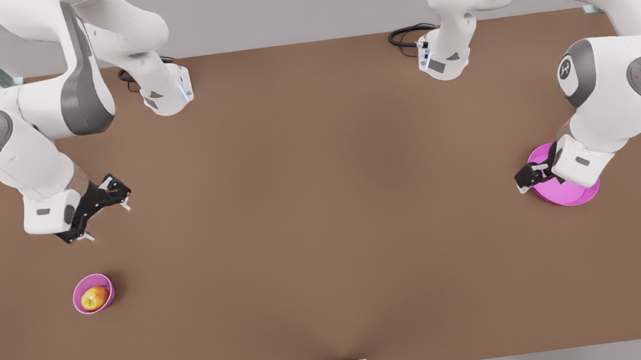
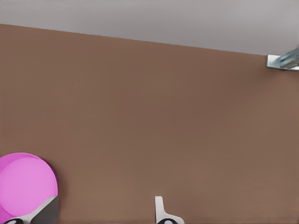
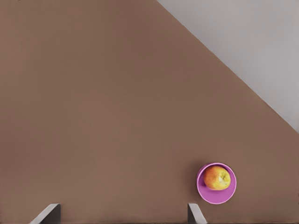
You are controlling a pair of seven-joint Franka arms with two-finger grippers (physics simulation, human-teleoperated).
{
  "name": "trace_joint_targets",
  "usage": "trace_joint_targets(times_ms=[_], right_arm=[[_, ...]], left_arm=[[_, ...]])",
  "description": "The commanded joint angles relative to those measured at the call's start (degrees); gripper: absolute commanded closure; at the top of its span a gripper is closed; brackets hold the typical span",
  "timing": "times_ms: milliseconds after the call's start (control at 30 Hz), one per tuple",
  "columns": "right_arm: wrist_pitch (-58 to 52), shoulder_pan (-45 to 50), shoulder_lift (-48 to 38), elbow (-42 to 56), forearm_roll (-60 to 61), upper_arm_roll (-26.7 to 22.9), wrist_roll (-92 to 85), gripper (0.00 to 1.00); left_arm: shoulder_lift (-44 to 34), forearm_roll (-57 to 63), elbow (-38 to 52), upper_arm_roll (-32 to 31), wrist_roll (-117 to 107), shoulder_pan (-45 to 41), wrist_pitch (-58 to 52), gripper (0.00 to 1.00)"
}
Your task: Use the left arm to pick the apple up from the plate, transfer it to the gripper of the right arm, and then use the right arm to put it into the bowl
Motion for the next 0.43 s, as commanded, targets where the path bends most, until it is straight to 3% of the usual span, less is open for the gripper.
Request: trace_joint_targets(times_ms=[0,400], right_arm=[[-2.9,3.3,-0.1,1.0,0.4,-3.5,31.9,0.0],[-4.2,2.4,1.5,2.2,3.2,-2.9,33.2,0.0]], left_arm=[[-0.1,0.1,0.0,0.0,6.6,0.1,-0.1,0.0],[0.0,0.1,0.0,0.0,6.6,0.1,-0.1,0.0]])
